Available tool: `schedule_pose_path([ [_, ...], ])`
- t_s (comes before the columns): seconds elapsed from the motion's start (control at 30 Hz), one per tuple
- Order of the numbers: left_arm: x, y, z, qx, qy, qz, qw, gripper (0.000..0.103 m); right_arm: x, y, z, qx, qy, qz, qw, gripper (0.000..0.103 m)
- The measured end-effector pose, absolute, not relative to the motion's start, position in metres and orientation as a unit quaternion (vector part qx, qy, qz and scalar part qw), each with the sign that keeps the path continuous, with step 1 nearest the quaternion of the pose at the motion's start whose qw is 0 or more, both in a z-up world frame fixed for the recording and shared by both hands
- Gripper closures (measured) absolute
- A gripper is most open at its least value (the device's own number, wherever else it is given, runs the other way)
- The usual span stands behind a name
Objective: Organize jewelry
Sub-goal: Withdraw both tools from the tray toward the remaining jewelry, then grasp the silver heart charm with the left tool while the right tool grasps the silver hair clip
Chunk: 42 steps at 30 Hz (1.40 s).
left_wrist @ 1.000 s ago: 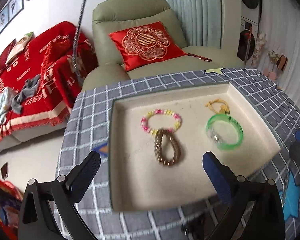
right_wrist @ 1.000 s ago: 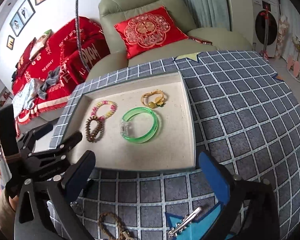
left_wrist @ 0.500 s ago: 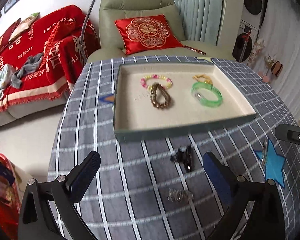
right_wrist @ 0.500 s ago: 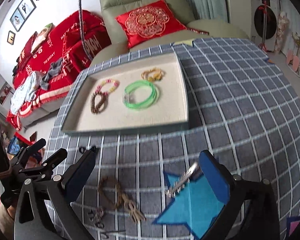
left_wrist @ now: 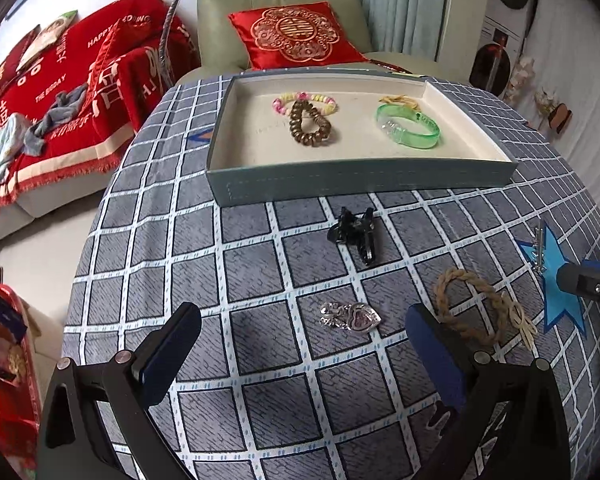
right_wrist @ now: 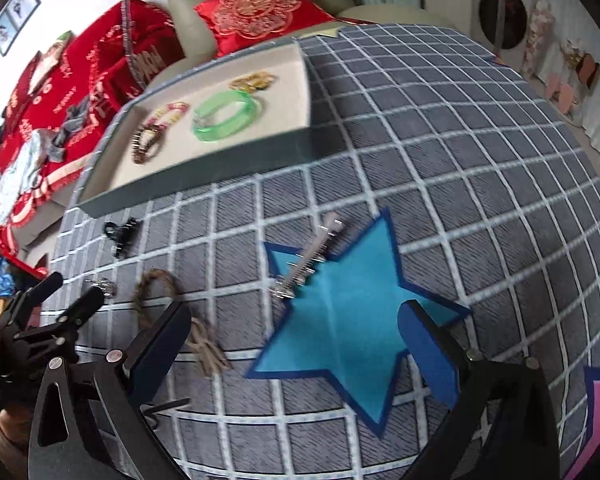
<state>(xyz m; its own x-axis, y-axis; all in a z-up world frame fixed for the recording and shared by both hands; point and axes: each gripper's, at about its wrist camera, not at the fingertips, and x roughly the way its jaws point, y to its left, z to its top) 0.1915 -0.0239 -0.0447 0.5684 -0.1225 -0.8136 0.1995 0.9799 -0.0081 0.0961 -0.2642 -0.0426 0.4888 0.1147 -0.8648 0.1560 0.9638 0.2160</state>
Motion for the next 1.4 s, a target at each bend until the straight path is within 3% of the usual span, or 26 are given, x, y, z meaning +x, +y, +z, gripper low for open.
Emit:
schedule_pose_path([
  [0.27,0.19,-0.025,-0.046,0.037,0.453,-0.08,0.887,0.0,0.101,-0.269,-0.048,0.14,0.498,-0.048,0.855,0.001],
  [0.37,0.192,-0.026,-0.048,0.029,0.456,-0.072,0.886,0.0,0.109,-0.267,-0.052,0.139,0.496,-0.061,0.855,0.009],
  [0.67,0.191,-0.028,-0.056,0.028,0.462,-0.072,0.883,0.014,0.126,-0.247,-0.056,0.066,0.49,-0.106,0.863,0.021],
  [0.8,0.186,-0.034,-0.054,0.038,0.455,-0.085,0.886,0.026,0.126,-0.244,-0.054,0.052,0.486,-0.097,0.867,0.045],
  [0.9,0.183,-0.04,-0.051,0.047,0.448,-0.097,0.887,0.054,0.128,-0.241,-0.052,0.049,0.486,-0.09,0.868,0.065],
  [1.0,0.183,-0.041,-0.049,0.053,0.446,-0.104,0.887,0.056,0.127,-0.24,-0.051,0.048,0.486,-0.088,0.868,0.084],
  [1.4,0.18,-0.02,-0.032,0.01,0.443,-0.124,0.888,0.057,0.112,-0.256,-0.042,0.115,0.475,-0.032,0.872,0.084],
])
